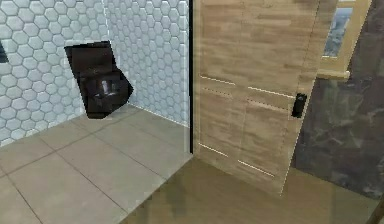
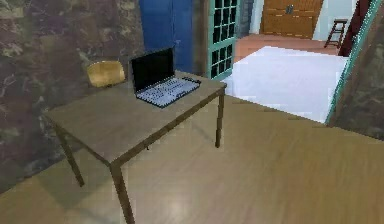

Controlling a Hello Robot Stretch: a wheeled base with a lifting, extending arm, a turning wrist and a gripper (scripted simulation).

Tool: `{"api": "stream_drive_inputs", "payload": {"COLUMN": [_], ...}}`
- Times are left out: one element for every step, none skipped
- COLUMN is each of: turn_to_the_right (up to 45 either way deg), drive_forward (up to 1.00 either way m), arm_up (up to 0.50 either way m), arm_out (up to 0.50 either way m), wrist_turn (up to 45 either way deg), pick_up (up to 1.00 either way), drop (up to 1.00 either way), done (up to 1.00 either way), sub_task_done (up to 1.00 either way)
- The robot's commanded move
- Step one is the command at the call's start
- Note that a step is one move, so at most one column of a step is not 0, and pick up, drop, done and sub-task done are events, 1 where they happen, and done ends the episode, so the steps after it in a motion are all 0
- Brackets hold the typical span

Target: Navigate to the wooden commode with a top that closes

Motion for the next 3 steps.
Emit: {"api": "stream_drive_inputs", "payload": {"turn_to_the_right": [-36.0, 0.0, 0.0], "drive_forward": [0.0, 1.0, 1.0], "arm_up": [0.0, 0.0, 0.0], "arm_out": [0.0, 0.0, 0.0], "wrist_turn": [0.0, 0.0, 0.0], "pick_up": [0.0, 0.0, 0.0], "drop": [0.0, 0.0, 0.0], "done": [0.0, 0.0, 0.0], "sub_task_done": [0.0, 0.0, 0.0]}}
